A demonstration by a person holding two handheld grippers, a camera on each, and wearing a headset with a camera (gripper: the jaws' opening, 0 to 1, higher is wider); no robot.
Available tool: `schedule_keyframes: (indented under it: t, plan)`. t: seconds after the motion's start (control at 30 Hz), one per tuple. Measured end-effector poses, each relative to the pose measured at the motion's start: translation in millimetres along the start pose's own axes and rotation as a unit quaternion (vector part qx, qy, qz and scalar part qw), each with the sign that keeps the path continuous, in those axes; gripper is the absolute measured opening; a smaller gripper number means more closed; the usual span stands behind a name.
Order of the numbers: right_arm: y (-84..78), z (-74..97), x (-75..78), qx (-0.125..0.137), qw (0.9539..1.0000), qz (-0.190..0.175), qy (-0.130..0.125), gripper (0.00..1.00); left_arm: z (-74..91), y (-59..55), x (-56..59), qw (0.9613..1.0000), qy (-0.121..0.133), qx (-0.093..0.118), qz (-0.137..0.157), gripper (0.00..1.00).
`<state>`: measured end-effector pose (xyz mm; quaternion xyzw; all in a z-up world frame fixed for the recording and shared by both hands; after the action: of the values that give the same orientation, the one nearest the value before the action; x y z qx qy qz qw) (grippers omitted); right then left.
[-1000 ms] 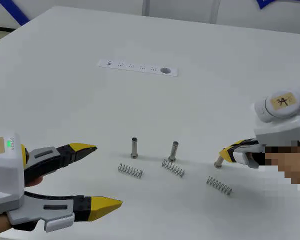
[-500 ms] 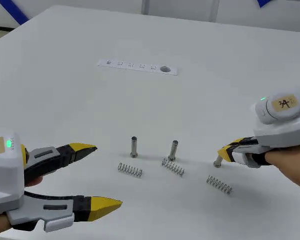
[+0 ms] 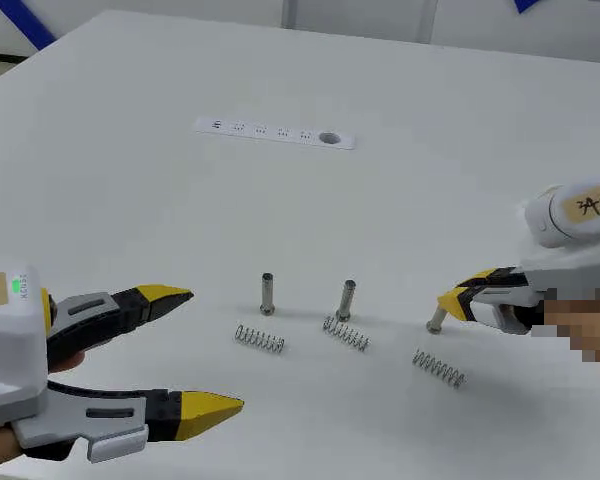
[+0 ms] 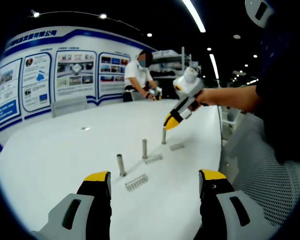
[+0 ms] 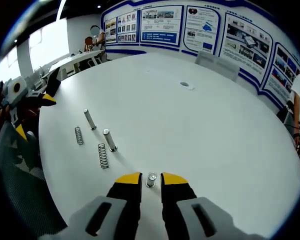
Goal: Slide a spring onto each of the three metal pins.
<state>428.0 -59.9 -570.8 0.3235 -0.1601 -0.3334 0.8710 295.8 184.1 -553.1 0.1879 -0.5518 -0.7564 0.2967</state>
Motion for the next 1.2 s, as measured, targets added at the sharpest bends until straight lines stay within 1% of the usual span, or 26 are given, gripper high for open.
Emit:
schedule_keyframes:
  t: [0.2,0.3,0.4,0.57,0.73,0.8,0.87,1.07,1.2]
  plan:
    - [-7.9,3.6,-4.3,-0.005,1.0000,0.001,0.004,0.16,0.0,-0.2,0.1,1.0000,-0.001,-0.002,0.000,0.73]
    - [-12.6,5.4,-9.0,-0.010,0.9999,0.004,0.011,0.16,0.2,0.8,-0.3,1.0000,0.000,-0.001,0.000,0.73]
    - [-15.5,7.0,-15.5,-0.014,0.9996,0.008,0.023,0.16,0.0,1.4,-0.2,1.0000,0.000,-0.001,-0.001,0.73]
    - [-19.5,2.9,-25.8,-0.025,0.9987,0.019,0.041,0.16,-0.7,1.1,1.4,1.0000,-0.002,-0.003,-0.002,0.73]
    - [-20.6,-3.7,-35.0,-0.036,0.9968,0.040,0.060,0.16,1.0,2.8,1.0,1.0000,0.000,0.000,-0.003,0.73]
    - [-21.0,-6.7,-38.8,-0.041,0.9957,0.048,0.068,0.16,1.2,3.0,1.0,1.0000,0.001,0.001,-0.002,0.73]
    - [-23.5,-10.7,-42.2,-0.053,0.9938,0.060,0.077,0.16,1.0,2.7,1.3,1.0000,0.001,0.001,-0.002,0.73]
    - [-28.7,-21.4,-44.0,-0.080,0.9890,0.092,0.084,0.16,1.5,1.9,1.0,1.0000,0.002,0.001,-0.001,0.73]
    - [-29.8,-27.1,-45.7,-0.100,0.9844,0.109,0.095,0.16,1.4,1.0,0.1,1.0000,0.002,0.000,0.000,0.73]
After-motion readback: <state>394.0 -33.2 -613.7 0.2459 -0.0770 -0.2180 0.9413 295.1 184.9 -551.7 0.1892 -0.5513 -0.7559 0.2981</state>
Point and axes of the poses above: the centre of the closed fingertips' face, and the gripper's own axes: z roughly backward along the fingers, x roughly to its right, y roughly out of its top, the point moved 4 cm from there along z, roughly backward along the fingers, and after that the axes turned 1 degree about -x, right-handed, at the moved point
